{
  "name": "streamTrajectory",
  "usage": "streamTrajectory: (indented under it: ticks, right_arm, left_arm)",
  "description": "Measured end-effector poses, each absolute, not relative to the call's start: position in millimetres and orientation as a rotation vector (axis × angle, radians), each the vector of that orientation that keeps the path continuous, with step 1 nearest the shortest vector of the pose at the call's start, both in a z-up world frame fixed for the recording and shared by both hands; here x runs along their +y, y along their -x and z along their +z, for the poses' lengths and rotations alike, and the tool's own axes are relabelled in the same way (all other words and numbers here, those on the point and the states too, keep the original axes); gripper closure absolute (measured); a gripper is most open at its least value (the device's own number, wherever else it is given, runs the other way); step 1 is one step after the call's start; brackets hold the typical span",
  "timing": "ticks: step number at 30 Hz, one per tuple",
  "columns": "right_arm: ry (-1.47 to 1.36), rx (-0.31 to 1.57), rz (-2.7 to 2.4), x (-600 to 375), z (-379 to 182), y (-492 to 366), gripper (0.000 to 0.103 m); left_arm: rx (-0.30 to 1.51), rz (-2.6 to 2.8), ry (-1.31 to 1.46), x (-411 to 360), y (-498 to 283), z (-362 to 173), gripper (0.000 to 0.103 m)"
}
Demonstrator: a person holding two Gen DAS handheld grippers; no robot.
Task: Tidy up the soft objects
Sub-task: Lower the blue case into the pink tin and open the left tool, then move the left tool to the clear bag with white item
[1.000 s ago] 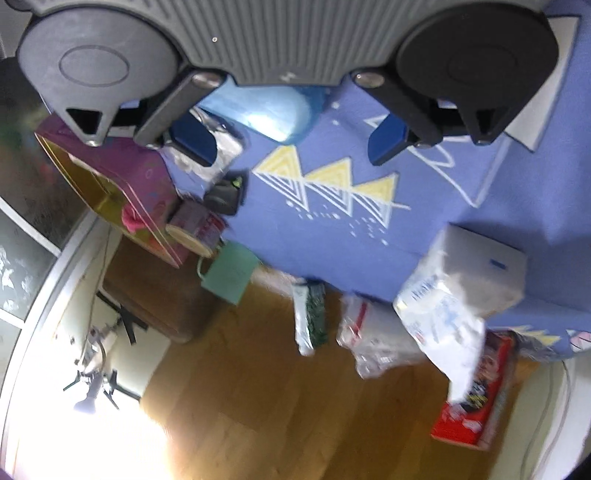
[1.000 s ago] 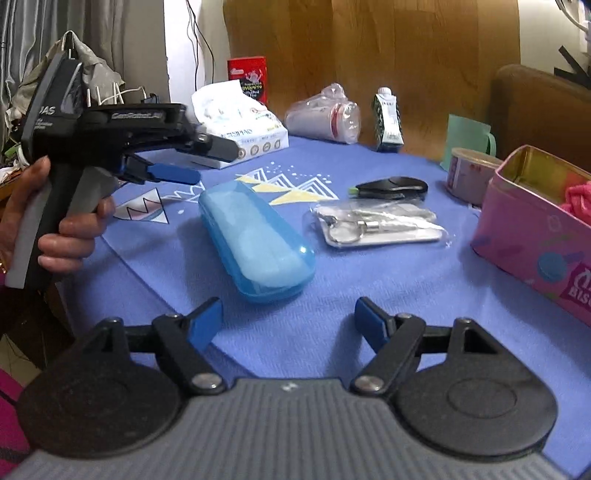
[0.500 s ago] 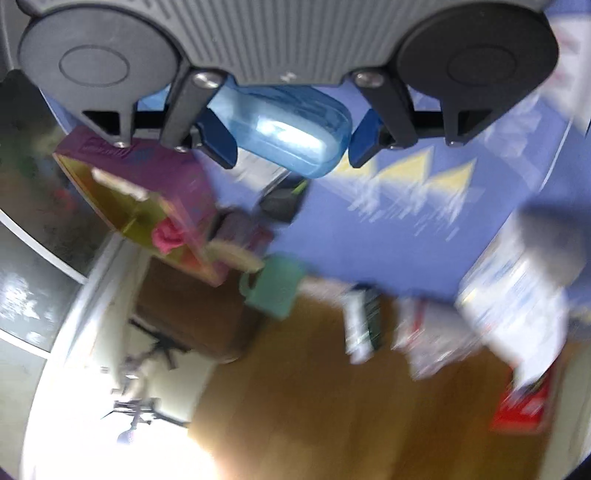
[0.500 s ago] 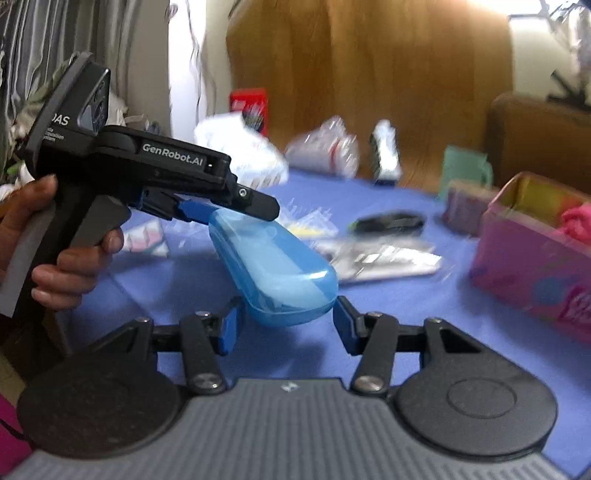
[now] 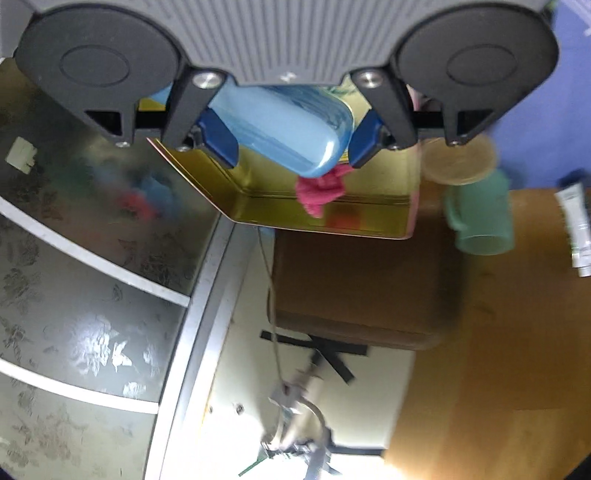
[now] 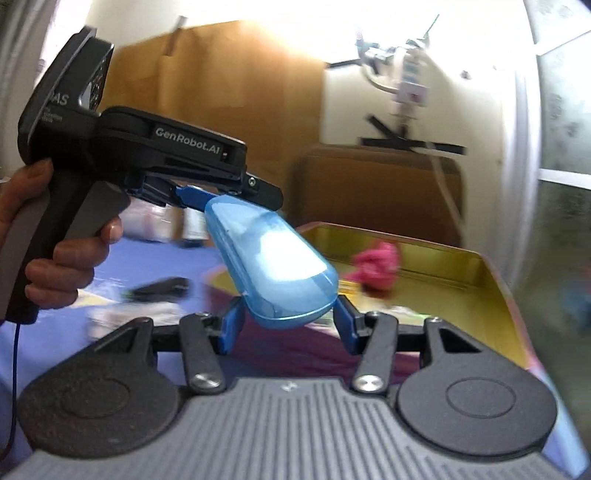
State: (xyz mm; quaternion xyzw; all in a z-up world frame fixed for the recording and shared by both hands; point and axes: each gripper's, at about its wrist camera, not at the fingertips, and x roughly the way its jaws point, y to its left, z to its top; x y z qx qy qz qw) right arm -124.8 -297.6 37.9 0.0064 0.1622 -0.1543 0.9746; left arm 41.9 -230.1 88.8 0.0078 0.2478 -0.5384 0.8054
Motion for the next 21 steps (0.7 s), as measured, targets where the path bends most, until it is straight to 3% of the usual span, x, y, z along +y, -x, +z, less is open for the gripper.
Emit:
streamTrajectory:
  ticks: [8, 21]
  right_arm:
    - [-0.115, 0.392, -0.556, -378.1, 25.8, 114.4, 0.051]
    - [-0.245, 0.171, -0.55, -335.4, 27.0, 159.8, 0.051]
  left_arm:
    - [0.62, -1.11, -0.054, -285.3, -41.4, 60.3, 0.037]
    - [0.498, -1.133, -0.042, -207.9, -4.3, 77.3, 0.032]
